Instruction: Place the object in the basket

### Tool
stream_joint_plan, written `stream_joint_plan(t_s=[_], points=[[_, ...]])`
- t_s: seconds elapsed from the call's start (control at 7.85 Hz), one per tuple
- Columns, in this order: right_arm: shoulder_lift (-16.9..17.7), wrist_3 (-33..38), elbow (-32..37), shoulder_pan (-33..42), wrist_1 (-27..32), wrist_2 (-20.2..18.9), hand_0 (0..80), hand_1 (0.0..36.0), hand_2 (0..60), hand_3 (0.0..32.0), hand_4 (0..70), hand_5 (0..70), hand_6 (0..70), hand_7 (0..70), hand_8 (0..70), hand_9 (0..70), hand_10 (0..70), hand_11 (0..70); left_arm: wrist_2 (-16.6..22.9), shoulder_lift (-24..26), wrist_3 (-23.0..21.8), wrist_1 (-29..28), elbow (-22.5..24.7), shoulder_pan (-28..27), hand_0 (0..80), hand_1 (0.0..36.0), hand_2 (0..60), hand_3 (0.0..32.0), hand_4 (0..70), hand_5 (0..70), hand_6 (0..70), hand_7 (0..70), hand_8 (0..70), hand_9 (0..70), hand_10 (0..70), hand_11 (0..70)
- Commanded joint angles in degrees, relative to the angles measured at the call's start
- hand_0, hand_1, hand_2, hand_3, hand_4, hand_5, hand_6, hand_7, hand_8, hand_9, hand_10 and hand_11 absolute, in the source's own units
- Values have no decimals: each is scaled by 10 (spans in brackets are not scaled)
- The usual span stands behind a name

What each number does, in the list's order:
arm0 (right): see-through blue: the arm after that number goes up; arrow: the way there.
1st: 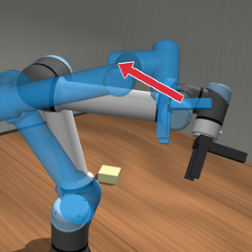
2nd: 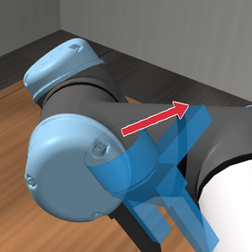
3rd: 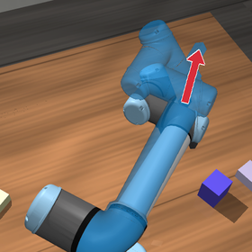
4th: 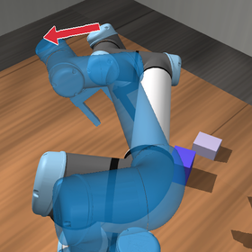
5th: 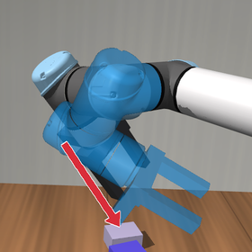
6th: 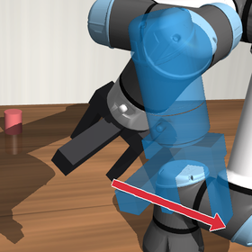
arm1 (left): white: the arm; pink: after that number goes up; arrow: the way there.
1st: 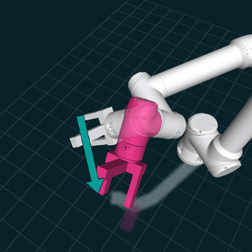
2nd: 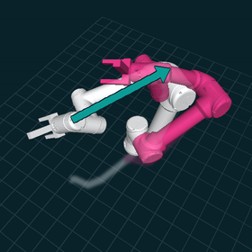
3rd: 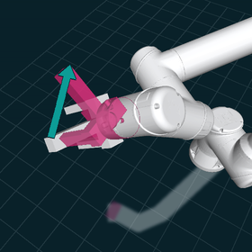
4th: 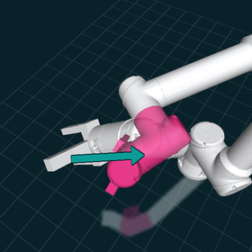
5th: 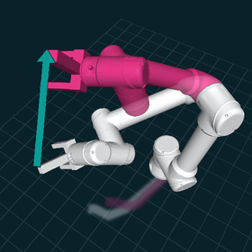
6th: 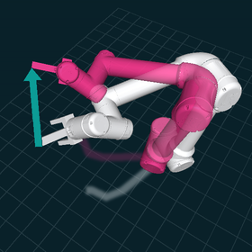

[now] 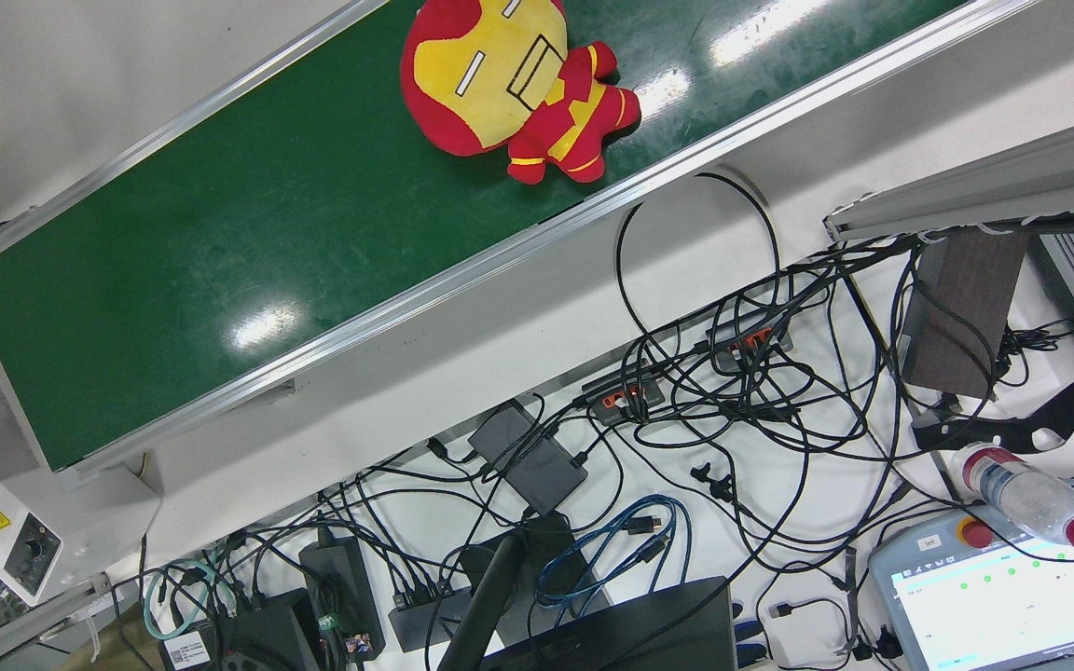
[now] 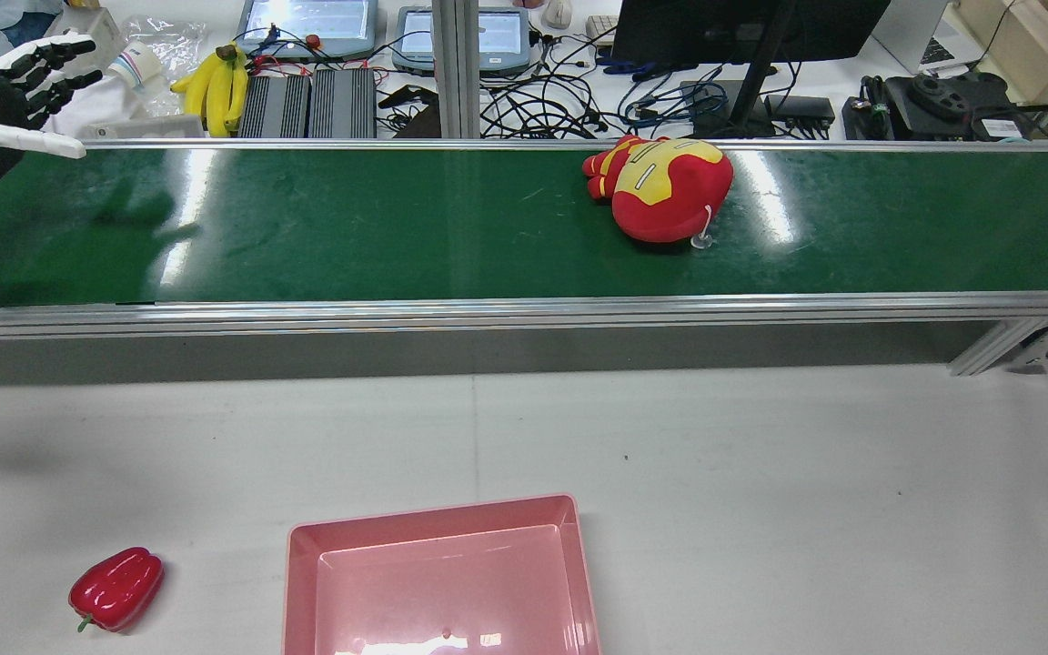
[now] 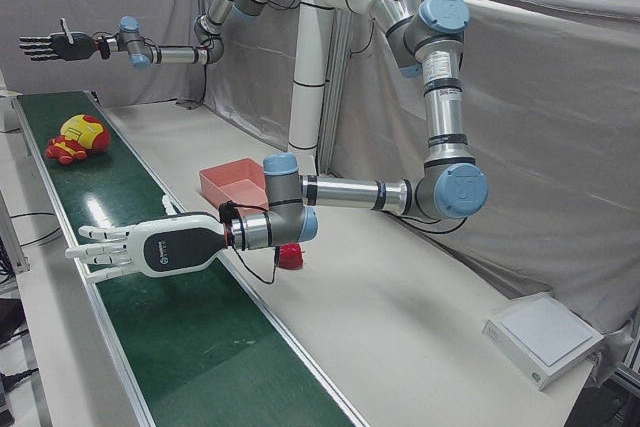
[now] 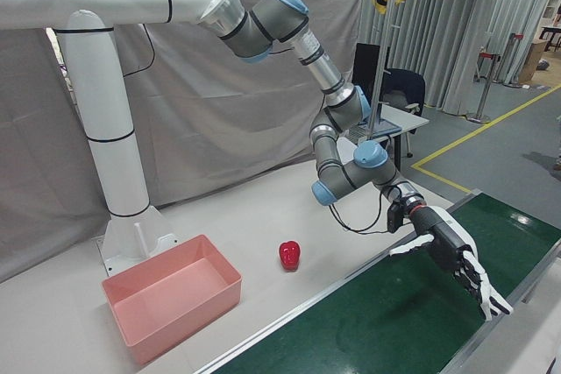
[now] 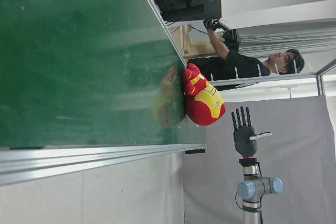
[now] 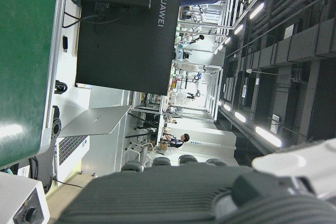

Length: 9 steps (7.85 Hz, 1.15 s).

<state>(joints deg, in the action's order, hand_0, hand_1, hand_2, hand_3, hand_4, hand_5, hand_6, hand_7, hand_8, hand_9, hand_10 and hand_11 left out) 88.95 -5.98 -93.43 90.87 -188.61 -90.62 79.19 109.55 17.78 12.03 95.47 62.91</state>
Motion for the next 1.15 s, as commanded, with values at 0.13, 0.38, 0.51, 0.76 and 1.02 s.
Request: stream_joint_plan(t_s=[0.13,0.38,0.51,0.76,1.02], points=[[0,0,-1,0,0,0,0,0,0,0,0,0,0,0,0,0,0,0,0,1,-1,0,1,1,610,186,0,0,88,208,29,22,82,134,0,0],[0,0,0,0,0,0,0,0,0,0,0,0,0,0,0,0,0,0,0,1,-1,0,2,2,610,185,0,0,88,205,29,22,81,132,0,0],[0,0,0,-1,0,0,0,0,0,0,0,0,0,0,0,0,0,0,0,1,-3,0,2,1,607,185,0,0,90,205,29,22,82,134,0,0],[0,0,0,-1,0,0,0,0,0,0,0,0,0,0,0,0,0,0,1,1,-3,1,2,3,613,185,0,0,89,202,29,21,81,132,0,0],[0,0,0,0,0,0,0,0,0,0,0,0,0,0,0,0,0,0,1,0,-5,1,3,3,610,184,0,0,85,199,28,20,79,129,0,0]])
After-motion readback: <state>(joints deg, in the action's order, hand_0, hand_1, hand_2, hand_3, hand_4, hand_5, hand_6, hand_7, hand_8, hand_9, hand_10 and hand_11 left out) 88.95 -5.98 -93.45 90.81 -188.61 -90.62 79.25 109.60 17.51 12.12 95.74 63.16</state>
